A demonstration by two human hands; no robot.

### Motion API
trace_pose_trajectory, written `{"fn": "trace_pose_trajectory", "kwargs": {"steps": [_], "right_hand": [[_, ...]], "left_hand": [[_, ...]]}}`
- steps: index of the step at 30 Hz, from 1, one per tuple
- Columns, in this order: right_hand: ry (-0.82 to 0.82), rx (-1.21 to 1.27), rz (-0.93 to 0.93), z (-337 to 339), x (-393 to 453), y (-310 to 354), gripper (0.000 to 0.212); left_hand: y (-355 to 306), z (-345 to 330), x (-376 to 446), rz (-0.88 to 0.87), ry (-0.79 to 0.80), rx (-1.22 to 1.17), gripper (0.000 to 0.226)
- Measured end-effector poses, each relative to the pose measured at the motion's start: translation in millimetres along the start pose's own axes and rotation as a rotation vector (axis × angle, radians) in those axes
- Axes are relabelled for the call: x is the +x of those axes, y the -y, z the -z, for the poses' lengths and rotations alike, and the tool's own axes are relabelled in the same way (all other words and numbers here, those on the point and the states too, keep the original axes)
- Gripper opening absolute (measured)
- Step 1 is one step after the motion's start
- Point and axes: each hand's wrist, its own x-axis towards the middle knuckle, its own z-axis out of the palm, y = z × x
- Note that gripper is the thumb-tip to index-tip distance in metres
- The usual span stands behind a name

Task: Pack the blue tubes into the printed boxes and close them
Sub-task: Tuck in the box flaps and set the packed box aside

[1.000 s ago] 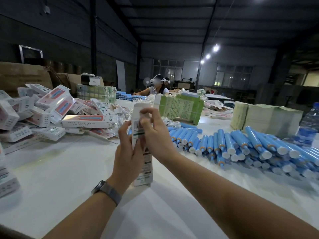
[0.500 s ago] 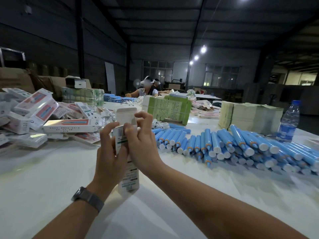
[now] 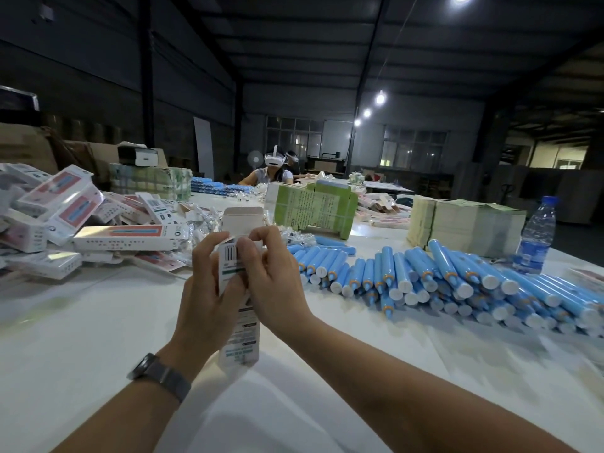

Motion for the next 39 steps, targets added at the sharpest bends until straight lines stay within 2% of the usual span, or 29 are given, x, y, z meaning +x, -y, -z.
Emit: {"fn": "trace_pose_trajectory", "kwargs": {"steps": [4, 11, 19, 23, 26, 39], "right_hand": [[0.002, 0.016, -0.001, 1.0, -2.0, -3.1, 0.013], [-0.007, 0.064, -0.010, 5.9, 5.9, 2.8, 0.011], [-0.010, 0.184, 0.086, 12.5, 17.1, 11.7, 0.044], [-0.001, 0.091, 0.111, 11.2, 14.1, 7.9, 0.019], [-0.014, 0.079, 0.111, 13.0, 12.3, 3.7, 0.011], [0.067, -0.047, 0.109, 19.1, 23.6, 8.9, 0.004]], "left_hand": [[-2.1, -0.4, 1.4, -0.001, 0.005, -0.039, 0.052], [2.9, 1.3, 1.6, 0.033, 0.009, -0.070, 0.050], [6.1, 0.8, 2.2, 0.042, 0.003, -0.106, 0.049], [6.7, -3.8, -1.9, 0.045, 0.003, -0.087, 0.049], [4.0, -3.6, -3.6, 0.039, 0.017, -0.128, 0.056], [17.4, -5.4, -3.7, 0.184, 0.079, -0.212, 0.071]]}}
